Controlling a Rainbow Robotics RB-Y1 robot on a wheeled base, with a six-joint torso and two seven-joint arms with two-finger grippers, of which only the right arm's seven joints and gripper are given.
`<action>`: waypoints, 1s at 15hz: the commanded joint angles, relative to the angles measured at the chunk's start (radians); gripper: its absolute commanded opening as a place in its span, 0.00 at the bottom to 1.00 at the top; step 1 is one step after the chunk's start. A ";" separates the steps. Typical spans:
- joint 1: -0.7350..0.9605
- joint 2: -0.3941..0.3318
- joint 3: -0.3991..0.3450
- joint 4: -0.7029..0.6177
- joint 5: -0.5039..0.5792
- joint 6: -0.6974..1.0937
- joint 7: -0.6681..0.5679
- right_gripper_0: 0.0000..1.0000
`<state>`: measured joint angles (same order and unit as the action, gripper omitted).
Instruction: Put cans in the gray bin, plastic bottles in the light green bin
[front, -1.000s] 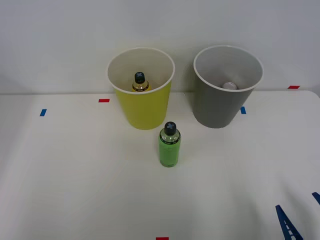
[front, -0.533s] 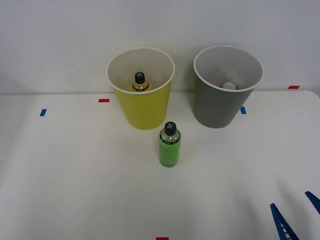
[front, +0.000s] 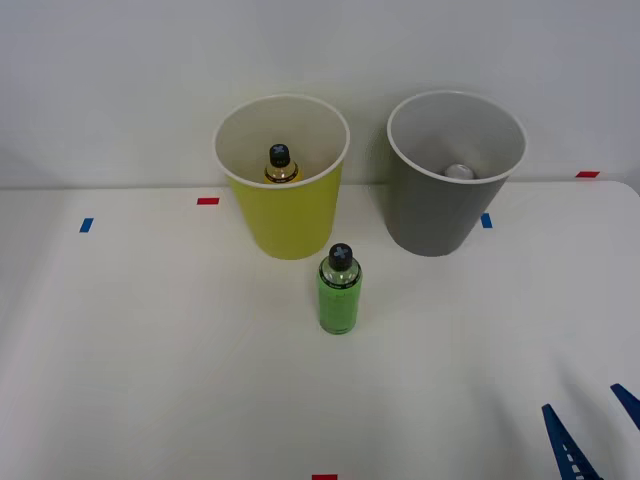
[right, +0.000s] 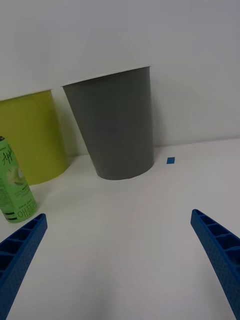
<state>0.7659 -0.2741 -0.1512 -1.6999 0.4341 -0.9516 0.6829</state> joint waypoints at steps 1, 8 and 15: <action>0.013 0.003 0.005 0.000 -0.012 0.002 0.023 1.00; 0.010 -0.033 0.134 0.000 -0.270 0.108 0.276 1.00; 0.024 -0.039 0.113 0.006 -0.293 0.109 0.247 1.00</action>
<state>0.7924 -0.3103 -0.0326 -1.6984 0.1415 -0.8424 0.9361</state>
